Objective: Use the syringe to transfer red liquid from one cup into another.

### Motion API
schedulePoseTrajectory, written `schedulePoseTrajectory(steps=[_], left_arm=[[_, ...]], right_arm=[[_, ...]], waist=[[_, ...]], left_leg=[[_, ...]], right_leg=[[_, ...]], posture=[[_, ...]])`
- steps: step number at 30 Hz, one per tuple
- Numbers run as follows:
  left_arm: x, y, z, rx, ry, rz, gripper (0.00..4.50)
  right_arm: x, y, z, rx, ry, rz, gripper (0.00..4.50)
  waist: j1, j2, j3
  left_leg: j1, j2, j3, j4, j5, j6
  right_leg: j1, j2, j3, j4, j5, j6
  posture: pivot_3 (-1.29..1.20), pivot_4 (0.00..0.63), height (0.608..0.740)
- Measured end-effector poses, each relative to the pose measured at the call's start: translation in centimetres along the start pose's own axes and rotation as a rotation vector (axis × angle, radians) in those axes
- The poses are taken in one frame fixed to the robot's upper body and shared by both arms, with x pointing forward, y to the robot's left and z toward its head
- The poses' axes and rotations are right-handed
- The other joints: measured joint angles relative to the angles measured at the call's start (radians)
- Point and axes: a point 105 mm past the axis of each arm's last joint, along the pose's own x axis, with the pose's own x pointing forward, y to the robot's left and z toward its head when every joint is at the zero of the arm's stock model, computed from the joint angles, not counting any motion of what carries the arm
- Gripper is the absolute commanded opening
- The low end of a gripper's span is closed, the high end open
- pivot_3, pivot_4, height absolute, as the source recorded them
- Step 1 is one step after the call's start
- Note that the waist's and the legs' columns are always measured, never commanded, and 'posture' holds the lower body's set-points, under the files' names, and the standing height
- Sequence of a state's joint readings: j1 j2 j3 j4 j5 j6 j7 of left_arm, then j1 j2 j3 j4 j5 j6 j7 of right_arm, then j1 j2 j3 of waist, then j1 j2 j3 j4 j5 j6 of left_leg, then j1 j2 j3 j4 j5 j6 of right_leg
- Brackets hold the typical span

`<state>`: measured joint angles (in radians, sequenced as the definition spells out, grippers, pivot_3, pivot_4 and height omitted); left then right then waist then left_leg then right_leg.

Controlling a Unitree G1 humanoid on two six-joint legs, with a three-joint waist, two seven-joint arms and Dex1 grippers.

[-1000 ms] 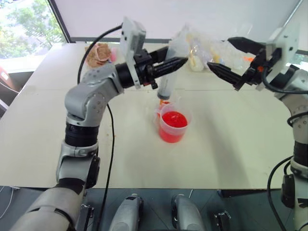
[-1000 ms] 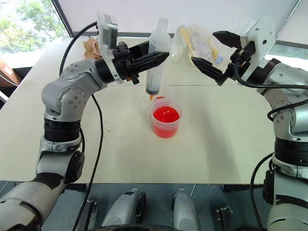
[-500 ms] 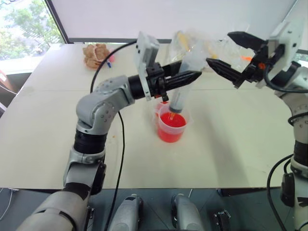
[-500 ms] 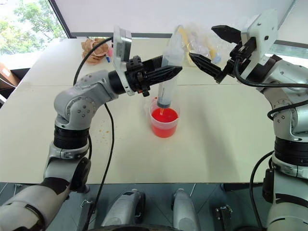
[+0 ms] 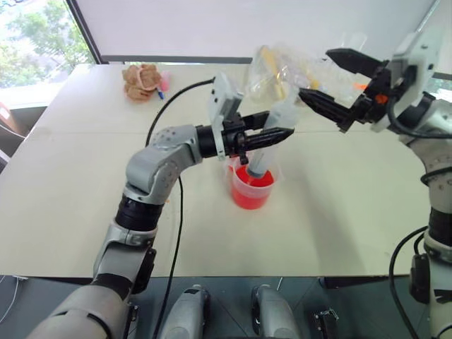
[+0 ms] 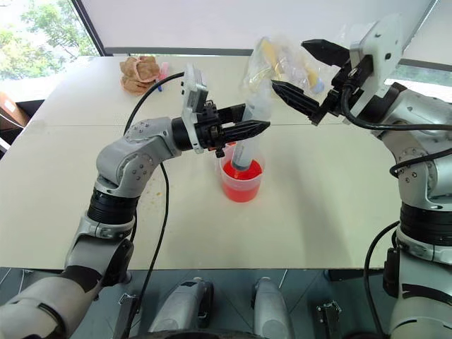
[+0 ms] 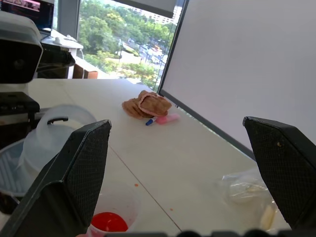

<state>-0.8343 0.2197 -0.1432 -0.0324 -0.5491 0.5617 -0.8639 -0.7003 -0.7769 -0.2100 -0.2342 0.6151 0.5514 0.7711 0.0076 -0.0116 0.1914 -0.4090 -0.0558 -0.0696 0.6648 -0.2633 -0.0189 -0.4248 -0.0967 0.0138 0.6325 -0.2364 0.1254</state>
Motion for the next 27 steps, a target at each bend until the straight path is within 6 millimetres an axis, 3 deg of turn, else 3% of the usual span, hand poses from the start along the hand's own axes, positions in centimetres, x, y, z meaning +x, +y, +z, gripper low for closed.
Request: schedulePoseTrajectory(steps=[14, 27], left_arm=[[-0.5, 1.2, -0.3, -0.004, -0.001, 0.049, 1.44], [0.0, 0.9, -0.9, 0.006, 0.008, 0.036, 1.44]], right_arm=[[-0.7, 0.3, -2.1, 0.014, 0.063, -0.006, 4.5], [0.0, 1.2, -0.7, 0.022, 0.024, 0.037, 4.5]], waist=[[0.002, 0.0, 0.0], [0.002, 0.0, 0.0]], left_leg=[[0.0, 0.0, 0.0, 0.0, -0.001, 0.001], [0.0, 0.0, 0.0, 0.0, -0.001, 0.001]], right_leg=[[0.0, 0.0, 0.0, 0.0, 0.0, 0.0], [0.0, 0.0, 0.0, 0.0, 0.0, 0.0]], posture=[[0.0, 0.15, 0.737], [0.0, 0.15, 0.737]])
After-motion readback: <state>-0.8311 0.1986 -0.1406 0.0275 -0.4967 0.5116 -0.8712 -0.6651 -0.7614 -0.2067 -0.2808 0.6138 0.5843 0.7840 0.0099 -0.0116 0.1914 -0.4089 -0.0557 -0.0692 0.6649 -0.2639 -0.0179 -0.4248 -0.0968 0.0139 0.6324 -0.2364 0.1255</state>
